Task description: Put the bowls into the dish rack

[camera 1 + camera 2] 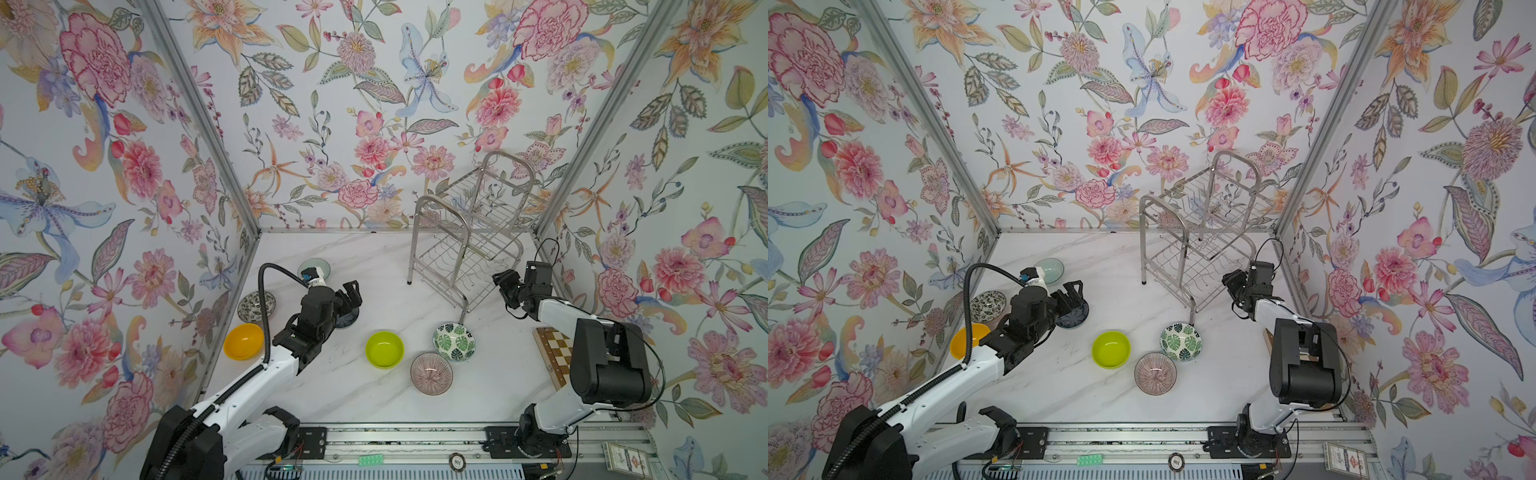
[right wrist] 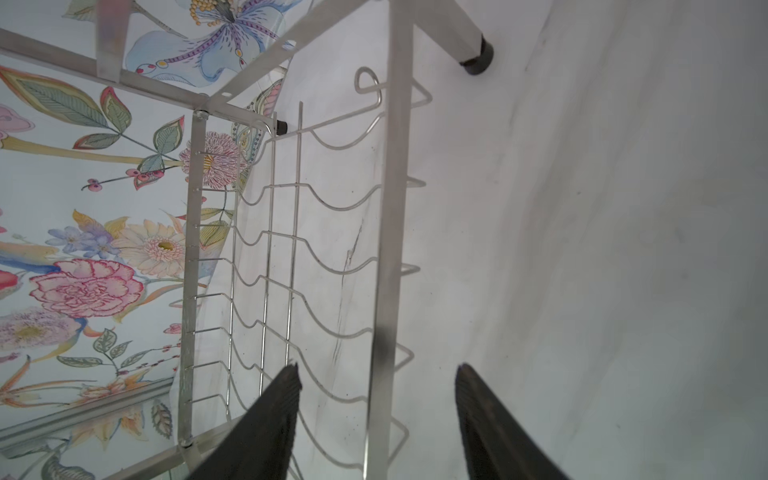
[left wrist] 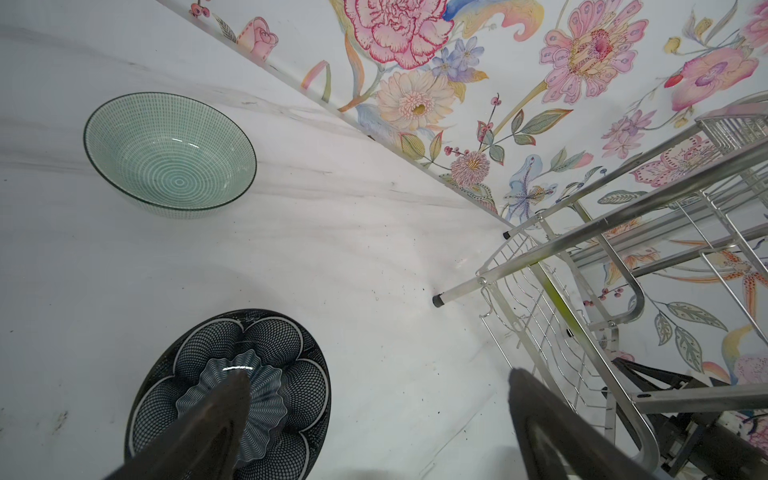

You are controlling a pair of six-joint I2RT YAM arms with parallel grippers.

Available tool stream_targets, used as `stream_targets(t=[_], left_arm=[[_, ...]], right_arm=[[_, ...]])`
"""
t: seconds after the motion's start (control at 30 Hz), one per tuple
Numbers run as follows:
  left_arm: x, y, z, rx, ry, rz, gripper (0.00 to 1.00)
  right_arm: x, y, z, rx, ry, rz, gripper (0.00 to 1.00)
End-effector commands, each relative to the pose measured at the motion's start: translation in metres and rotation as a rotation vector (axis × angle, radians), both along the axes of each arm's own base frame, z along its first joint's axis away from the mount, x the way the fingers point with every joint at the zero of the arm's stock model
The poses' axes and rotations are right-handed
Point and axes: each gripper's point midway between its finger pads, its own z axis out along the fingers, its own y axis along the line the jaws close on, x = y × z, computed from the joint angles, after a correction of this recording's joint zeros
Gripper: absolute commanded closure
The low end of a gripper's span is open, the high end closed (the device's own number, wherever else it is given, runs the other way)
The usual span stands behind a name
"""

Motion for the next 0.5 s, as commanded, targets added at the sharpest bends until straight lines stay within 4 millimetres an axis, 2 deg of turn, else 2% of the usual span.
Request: stream_targets(t=[0.0,0.13,0.37,0.47], left_arm=[[-0.002,-0.008,-0.008,-0.010,0.022,-0.019,0.01],[0.000,-0.012,-0.009,-0.011,0.034,-0.029,0.01],[-0.003,-0.010,-0.014,-0.015,0.035,-0.023,0.01],[-0.002,-0.012,-0.017,-0.020,0.044,-0.027,0.01]], right_arm=[[0.010,0.011,-0.002,0.112,-0.007,-0.026,0.46],[0.013,0.020,-0.008,0.122,0.004,-0.045,0.50],[0.000,0.034,-0.023,0.256,0.026,-0.163,0.75],[-0.006,0.046,-0.028,0.347,0.040,-0.219,0.82]])
